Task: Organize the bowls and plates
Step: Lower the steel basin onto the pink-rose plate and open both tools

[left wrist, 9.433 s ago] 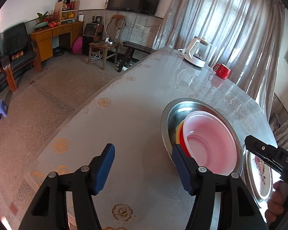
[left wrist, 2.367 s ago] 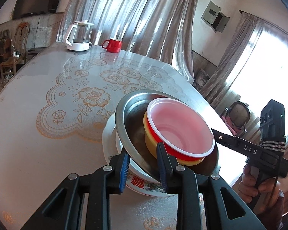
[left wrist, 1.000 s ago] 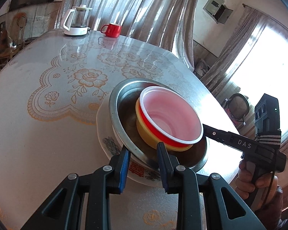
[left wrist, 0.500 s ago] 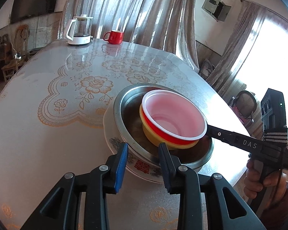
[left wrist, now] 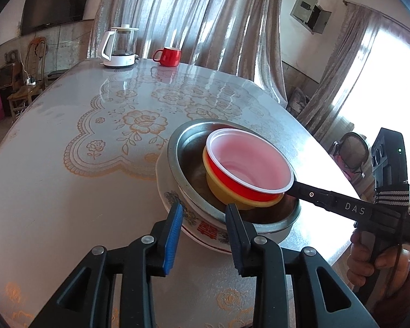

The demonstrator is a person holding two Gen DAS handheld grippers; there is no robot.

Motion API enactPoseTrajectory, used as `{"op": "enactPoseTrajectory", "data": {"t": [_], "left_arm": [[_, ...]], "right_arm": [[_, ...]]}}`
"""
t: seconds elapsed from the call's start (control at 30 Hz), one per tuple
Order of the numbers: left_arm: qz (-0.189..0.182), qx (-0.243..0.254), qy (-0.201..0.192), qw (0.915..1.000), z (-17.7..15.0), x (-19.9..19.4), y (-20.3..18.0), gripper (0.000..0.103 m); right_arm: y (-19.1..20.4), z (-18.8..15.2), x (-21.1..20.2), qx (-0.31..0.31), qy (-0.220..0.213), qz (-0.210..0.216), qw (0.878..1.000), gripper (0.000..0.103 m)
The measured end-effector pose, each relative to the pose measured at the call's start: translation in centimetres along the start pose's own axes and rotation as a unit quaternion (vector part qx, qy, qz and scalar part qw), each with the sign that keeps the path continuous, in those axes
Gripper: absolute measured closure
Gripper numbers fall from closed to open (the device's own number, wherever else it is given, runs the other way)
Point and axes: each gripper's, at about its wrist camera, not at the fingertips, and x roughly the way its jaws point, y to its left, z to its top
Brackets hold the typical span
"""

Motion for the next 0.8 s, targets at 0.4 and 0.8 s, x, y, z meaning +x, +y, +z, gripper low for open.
{"op": "enactPoseTrajectory", "data": {"t": [0.4, 0.8], "left_arm": [[0.011, -0.014, -0.009, 0.9998, -0.6, -1.0, 0.8, 0.071], [0.04, -0.024, -0.016, 0.9988, -1.1, -1.3, 1.4, 0.069]], "right_arm": [[0.9, -0.7, -0.2, -0.011, 0.0, -0.007, 1.0, 0.076], [1.3, -1.4, -0.5, -0.014, -0.005, -0.005, 1.0, 0.07]]}}
